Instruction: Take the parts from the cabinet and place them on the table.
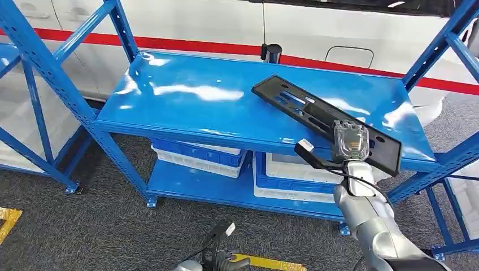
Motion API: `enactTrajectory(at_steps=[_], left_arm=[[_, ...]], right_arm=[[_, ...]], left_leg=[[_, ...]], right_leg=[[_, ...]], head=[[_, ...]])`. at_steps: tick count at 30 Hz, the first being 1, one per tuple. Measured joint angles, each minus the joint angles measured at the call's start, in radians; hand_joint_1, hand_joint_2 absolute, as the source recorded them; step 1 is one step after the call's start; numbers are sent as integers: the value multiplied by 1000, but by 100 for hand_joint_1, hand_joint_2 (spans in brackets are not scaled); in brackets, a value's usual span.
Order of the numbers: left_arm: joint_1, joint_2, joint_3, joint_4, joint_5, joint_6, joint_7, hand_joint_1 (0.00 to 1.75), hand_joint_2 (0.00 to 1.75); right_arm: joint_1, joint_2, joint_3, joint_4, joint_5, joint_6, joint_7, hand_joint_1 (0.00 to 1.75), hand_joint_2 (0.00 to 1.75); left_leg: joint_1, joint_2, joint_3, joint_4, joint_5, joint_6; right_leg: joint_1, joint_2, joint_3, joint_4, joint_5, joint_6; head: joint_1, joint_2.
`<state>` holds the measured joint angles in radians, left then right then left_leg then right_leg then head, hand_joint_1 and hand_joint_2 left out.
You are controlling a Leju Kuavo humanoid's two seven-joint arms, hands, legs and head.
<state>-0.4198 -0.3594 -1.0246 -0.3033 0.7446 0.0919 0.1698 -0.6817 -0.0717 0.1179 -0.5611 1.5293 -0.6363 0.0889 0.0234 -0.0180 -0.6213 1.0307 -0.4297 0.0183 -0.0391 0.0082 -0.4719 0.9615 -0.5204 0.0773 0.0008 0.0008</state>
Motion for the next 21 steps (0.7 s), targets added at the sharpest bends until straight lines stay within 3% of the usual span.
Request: enactTrajectory(at_steps=[6, 9, 13, 17, 21], left_arm=[[-5, 0, -31, 0, 40, 2, -38, 0, 175], [-6, 0, -41, 2, 65, 15, -52, 0, 175], [-9, 0, -49, 3, 79, 30, -58, 0, 175], [-10, 0, -50, 9, 103, 62, -71, 0, 175], [-12, 0, -50, 18, 117, 71, -84, 0, 175]], right_arm=[[26, -8, -16, -39, -2, 0, -47, 175, 175], [79, -8, -16, -149, 29, 0, -45, 175, 175], [144, -12, 18, -326, 42, 0, 11, 175, 175], [182, -64, 124, -561, 42, 0, 143, 175, 175], [187, -104, 218, -745, 43, -1, 145, 175, 175]], left_leg=[[0, 0, 0, 0, 0, 0], [0, -1, -1, 0, 1, 0], [-1, 0, -2, 0, 1, 0], [-1, -1, -5, 0, 1, 0], [-1, 2, -5, 0, 1, 0]], right_leg=[[0, 0, 1, 0, 0, 0], [0, 0, 9, 1, 0, 0], [0, 0, 6, 2, 0, 0], [0, 0, 3, 3, 0, 0], [0, 0, 3, 3, 0, 0]], head=[[0, 0], [0, 0], [0, 0], [0, 0], [0, 0]])
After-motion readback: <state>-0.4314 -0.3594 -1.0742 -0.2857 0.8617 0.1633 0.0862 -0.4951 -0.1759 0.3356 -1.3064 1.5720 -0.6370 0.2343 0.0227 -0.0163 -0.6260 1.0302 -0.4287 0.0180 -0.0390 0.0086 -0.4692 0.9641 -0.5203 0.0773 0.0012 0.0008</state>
